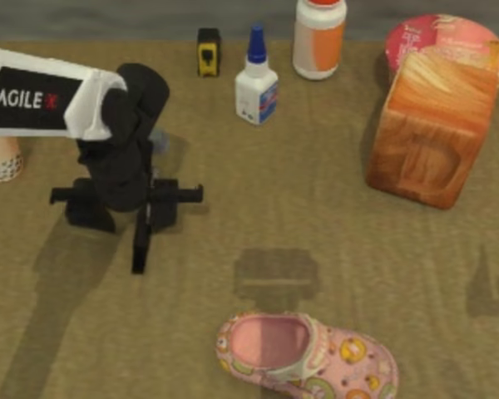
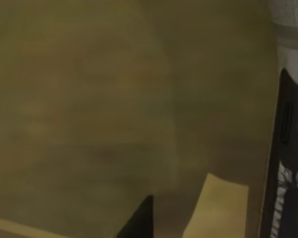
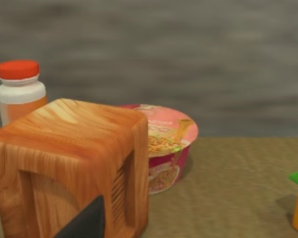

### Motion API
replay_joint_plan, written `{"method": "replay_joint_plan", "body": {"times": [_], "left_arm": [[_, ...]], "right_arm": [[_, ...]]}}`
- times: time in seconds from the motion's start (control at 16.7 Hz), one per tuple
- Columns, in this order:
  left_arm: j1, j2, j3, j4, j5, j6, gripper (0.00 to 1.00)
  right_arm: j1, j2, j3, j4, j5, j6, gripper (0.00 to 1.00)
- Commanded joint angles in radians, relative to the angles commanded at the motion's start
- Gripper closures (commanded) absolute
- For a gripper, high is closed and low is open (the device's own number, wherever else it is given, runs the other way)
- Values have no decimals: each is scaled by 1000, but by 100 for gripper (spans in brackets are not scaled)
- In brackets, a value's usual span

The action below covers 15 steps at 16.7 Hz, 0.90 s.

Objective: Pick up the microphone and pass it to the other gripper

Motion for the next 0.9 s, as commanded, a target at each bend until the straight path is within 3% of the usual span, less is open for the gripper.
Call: {"method": "replay_joint_plan", "body": {"times": [0.6, 0.9], "left_arm": [[0, -56, 19, -23, -18, 15, 100], [1, -84, -14, 130, 43, 52, 100]], "right_arm": [[0, 0, 0, 0, 0, 0, 0], [0, 0, 0, 0, 0, 0, 0]]}}
